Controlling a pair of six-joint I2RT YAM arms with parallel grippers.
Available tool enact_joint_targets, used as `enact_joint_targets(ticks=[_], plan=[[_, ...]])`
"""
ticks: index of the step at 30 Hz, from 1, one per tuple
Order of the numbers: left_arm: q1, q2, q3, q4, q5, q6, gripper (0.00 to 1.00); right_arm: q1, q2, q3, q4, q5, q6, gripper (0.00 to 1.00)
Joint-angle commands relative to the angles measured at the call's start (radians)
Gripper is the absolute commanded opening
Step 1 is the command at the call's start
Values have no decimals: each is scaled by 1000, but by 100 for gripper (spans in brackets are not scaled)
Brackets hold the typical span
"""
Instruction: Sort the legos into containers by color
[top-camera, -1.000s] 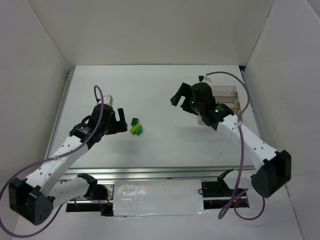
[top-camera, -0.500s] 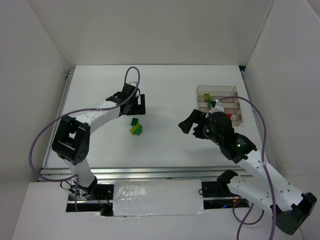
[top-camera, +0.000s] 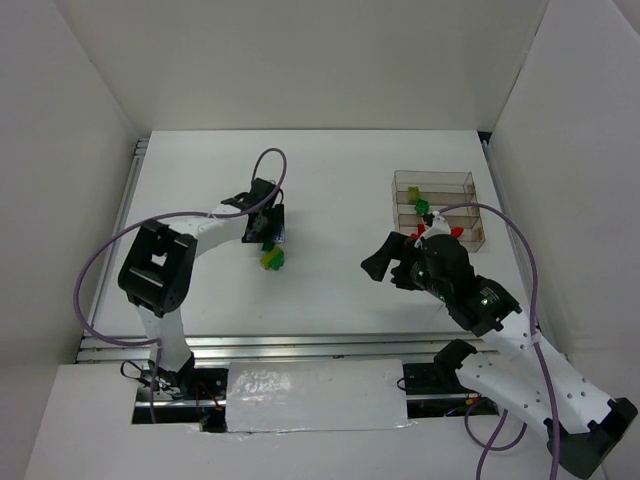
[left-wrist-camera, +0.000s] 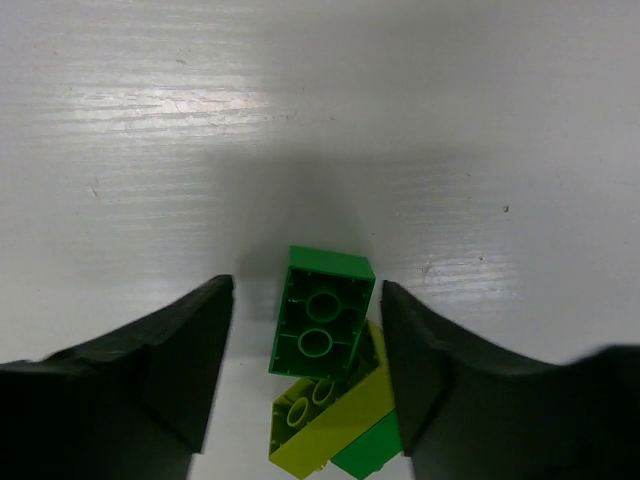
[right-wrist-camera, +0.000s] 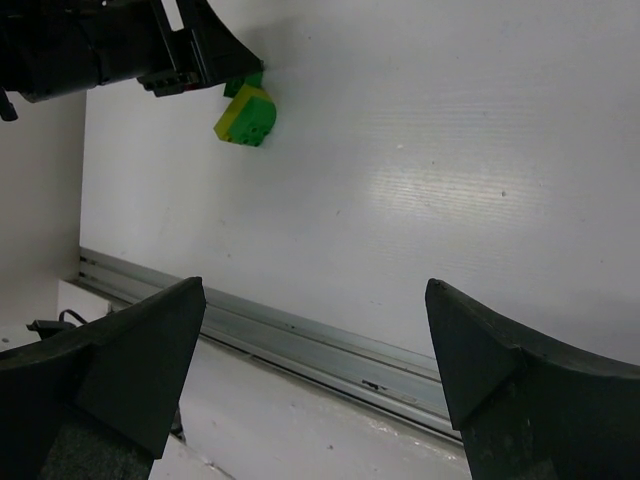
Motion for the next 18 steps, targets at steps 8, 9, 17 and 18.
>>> enact_joint_targets(ticks=[8, 9, 17, 18], plan=[[3, 56, 52, -3, -43, 1, 9, 7, -21, 6, -11, -7, -18, 98], [5, 50, 63, -5, -68, 0, 0, 7, -21, 6, -13, -5, -20, 98], [-1, -116, 117, 215, 65, -9, 0, 9, -42, 49, -74, 106, -17, 98], [-4, -128, 106, 275, 117, -18, 0, 7, -50, 58, -88, 139, -14, 98]])
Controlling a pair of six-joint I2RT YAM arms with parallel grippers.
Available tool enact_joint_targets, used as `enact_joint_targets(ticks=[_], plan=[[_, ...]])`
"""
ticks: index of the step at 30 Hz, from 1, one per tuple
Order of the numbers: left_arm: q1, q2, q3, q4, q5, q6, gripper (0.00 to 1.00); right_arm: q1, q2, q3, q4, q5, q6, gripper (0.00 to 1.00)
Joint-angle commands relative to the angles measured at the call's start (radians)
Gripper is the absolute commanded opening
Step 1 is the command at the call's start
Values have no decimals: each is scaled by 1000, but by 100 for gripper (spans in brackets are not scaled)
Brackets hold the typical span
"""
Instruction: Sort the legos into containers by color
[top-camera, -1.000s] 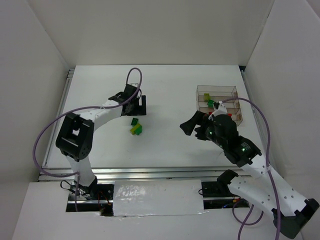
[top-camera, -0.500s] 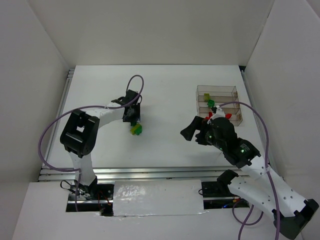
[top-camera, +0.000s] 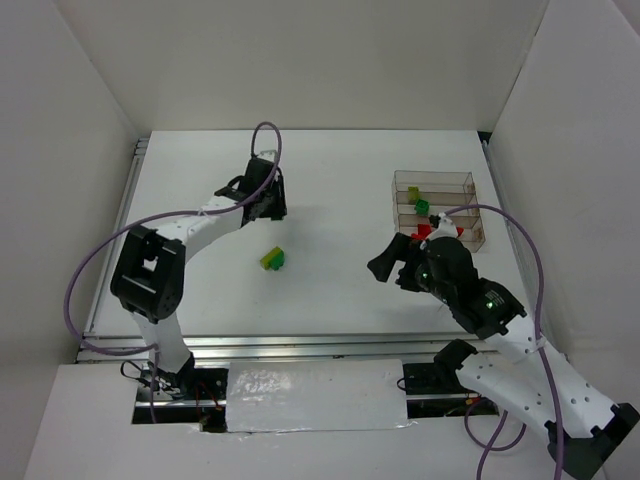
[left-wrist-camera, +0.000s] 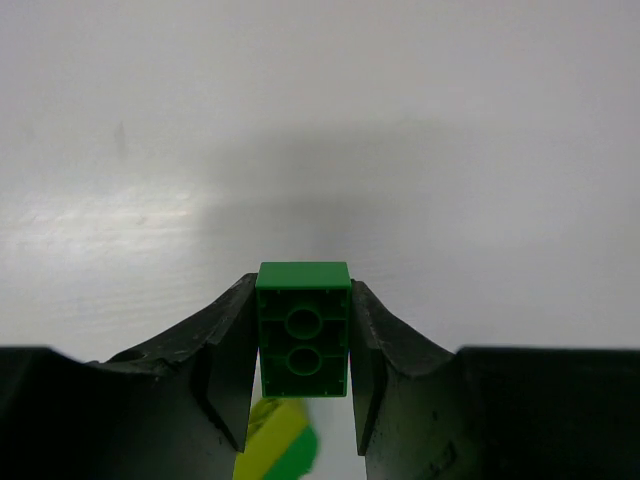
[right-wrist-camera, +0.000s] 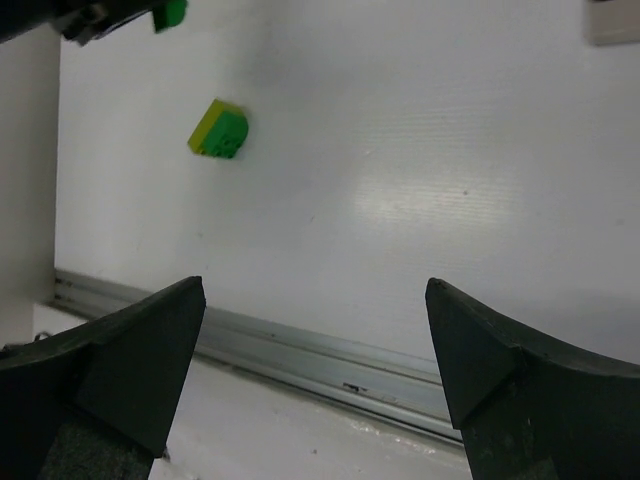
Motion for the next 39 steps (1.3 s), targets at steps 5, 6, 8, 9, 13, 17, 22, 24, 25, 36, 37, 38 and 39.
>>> enact_joint_targets(ticks=[5, 6, 8, 9, 13, 17, 22, 24, 25, 36, 37, 38, 39], plan=[[-55, -49, 59, 558, 472, -99, 0, 5, -67, 123, -180, 308, 98, 99], [-71, 3, 79, 599, 498, -107, 0, 4, -91, 129, -191, 319, 113, 99], [-120, 66, 177, 682, 555, -113, 0, 2, -122, 146, -196, 325, 122, 99], [-135, 144, 220, 690, 563, -112, 0, 4, -133, 156, -200, 325, 118, 99], [-218, 371, 544, 603, 563, -60, 4, 1, -124, 276, -275, 345, 72, 99], [-269, 591, 866, 594, 568, -34, 7, -1, -104, 365, -341, 374, 36, 99], [-308, 669, 923, 658, 471, 2, 15, -4, -133, 425, -398, 402, 13, 99], [-318, 692, 923, 672, 448, 14, 17, -4, -150, 436, -404, 396, 9, 99], [-319, 709, 925, 675, 452, 19, 18, -2, -156, 436, -401, 390, 6, 100], [-338, 786, 983, 653, 362, 26, 70, -2, -170, 406, -369, 356, -48, 100], [-338, 801, 991, 658, 369, 25, 74, -5, -167, 405, -369, 357, -48, 100], [-338, 809, 1003, 657, 374, 22, 78, -4, -165, 400, -370, 354, -48, 100], [-338, 817, 1024, 653, 374, 17, 84, -2, -165, 397, -367, 353, -48, 100]])
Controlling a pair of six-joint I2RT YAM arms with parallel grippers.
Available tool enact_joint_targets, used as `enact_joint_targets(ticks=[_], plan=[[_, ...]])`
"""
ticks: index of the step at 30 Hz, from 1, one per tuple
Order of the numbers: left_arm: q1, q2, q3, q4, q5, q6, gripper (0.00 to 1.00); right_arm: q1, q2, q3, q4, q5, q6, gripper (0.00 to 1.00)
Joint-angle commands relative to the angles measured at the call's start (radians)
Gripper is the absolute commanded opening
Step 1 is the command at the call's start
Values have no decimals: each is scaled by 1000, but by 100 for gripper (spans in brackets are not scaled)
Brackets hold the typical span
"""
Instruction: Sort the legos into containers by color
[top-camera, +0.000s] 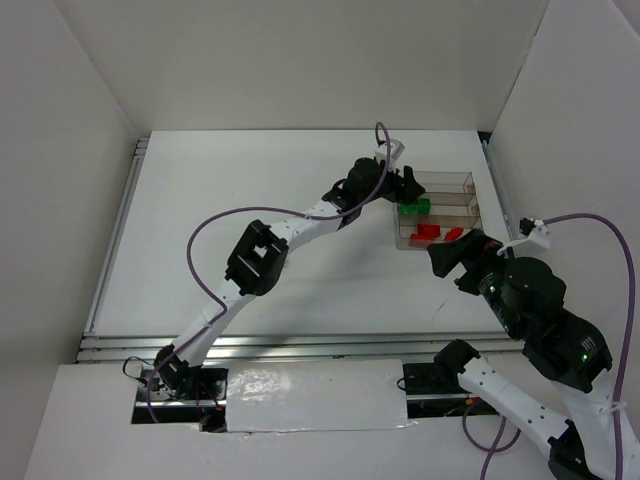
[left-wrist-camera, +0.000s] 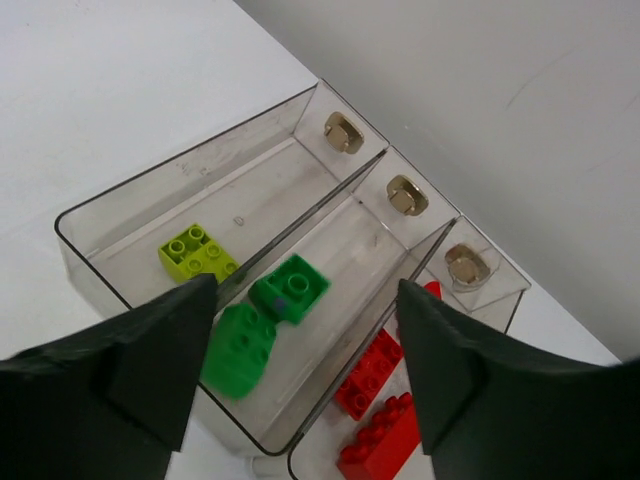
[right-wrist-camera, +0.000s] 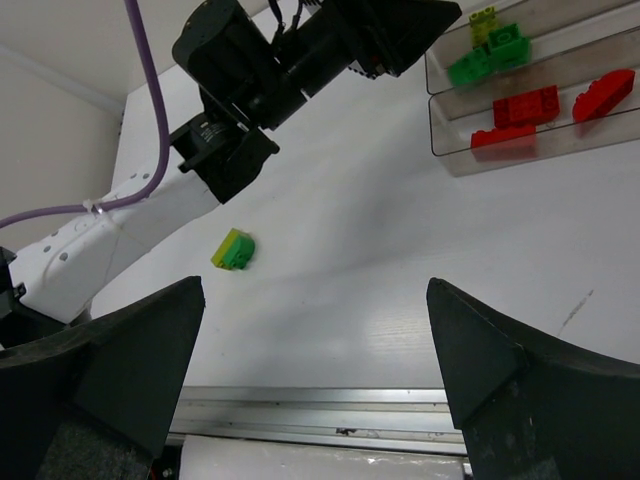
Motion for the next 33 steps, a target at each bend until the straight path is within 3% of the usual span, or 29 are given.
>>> enact_joint_targets(ticks=[1, 5, 6, 7, 10, 15, 19, 23, 26, 29, 33], plan=[[-5, 42, 73, 69, 0, 9, 87, 0, 4, -1, 7, 0, -23, 100], [-5, -11, 33, 91, 8, 3, 91, -2, 10, -16, 16, -3, -24, 100], [-6, -43, -32, 108, 3, 9, 100, -2, 12, -19, 21, -6, -24, 100], [-6, -83, -80, 115, -7, 14, 100, -2, 17, -22, 26, -14, -27, 100], [-6, -372, -298, 54, -148, 64, 99, -2, 38, -39, 49, -50, -34, 100], [-3, -709, -600, -380, -581, 83, 99, -3, 43, -110, 139, -132, -52, 99], [21, -978, -862, -594, -766, -52, 100, -3, 119, -162, 199, -213, -54, 99], [115, -1123, -1118, -682, -718, -115, 100, 0, 176, -200, 262, -316, -57, 99], [205, -1208, -1273, -582, -543, -62, 99, 3, 188, -226, 299, -371, -55, 99], [235, -1248, -1350, -535, -490, -39, 100, 6, 185, -257, 322, -402, -57, 99], [245, -1184, -1375, -478, -388, 3, 100, 5, 188, -294, 323, -417, -61, 99]])
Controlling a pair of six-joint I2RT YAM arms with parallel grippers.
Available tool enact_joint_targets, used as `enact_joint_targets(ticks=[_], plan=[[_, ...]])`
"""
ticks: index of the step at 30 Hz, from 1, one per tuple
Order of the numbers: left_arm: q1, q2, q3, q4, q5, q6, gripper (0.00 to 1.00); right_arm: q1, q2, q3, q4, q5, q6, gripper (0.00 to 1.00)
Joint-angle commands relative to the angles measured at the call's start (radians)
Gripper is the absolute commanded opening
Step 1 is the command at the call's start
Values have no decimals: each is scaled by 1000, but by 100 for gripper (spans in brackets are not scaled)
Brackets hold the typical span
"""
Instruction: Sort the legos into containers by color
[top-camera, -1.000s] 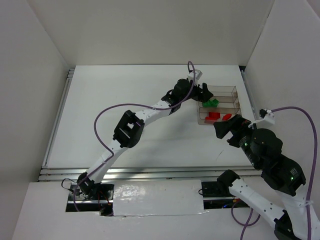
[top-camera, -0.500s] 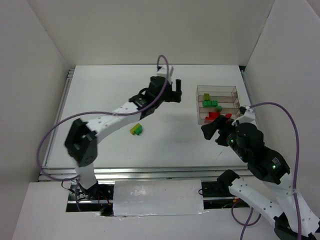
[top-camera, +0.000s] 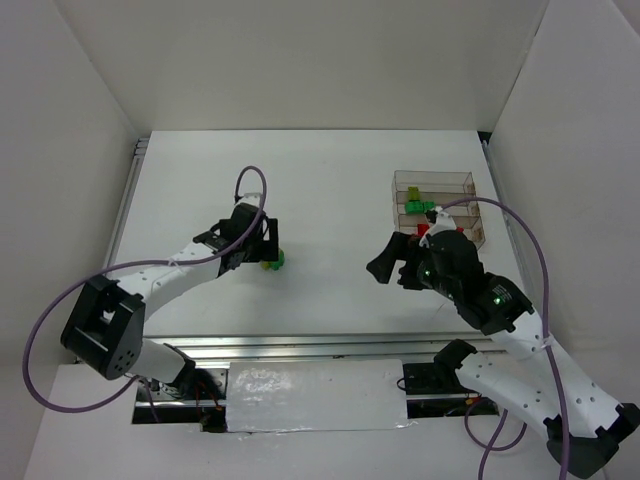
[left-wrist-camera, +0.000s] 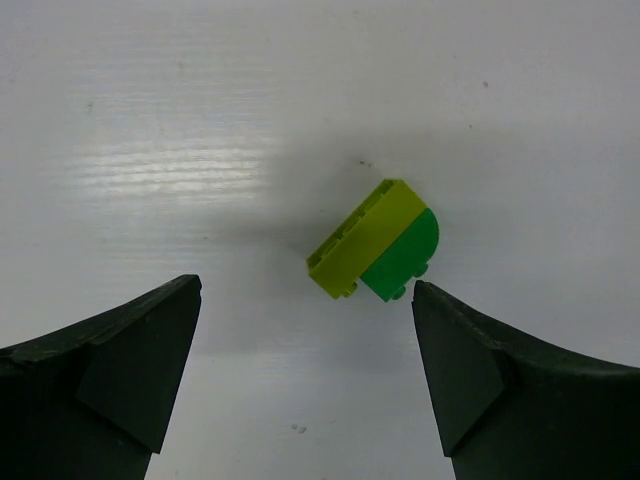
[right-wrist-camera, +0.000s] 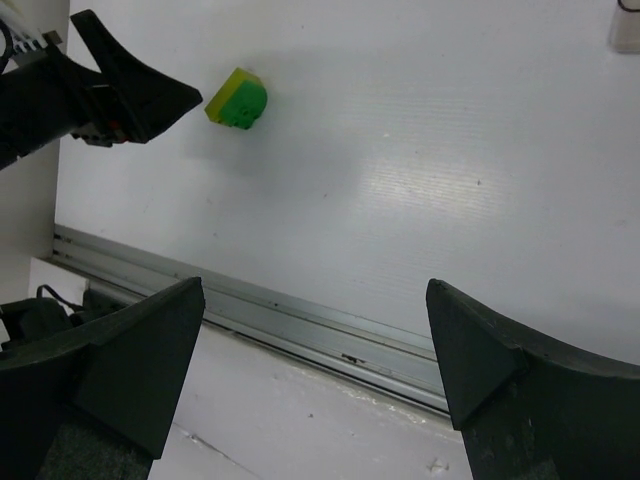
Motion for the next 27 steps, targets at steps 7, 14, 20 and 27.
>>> enact_joint_targets(ticks=[7, 14, 20, 27], plan=[[-1, 127, -1, 185, 216, 77, 100, 6, -14, -51, 69, -47, -17, 99], [-1, 225, 19, 163, 169, 64, 90, 6, -20, -68, 86, -51, -16, 99], [-7, 242, 4, 226, 259, 90, 22, 5, -25, -86, 118, -34, 1, 99], [-250, -67, -181, 511, 316, 229, 0, -3, 39, -57, 176, -82, 107, 99]])
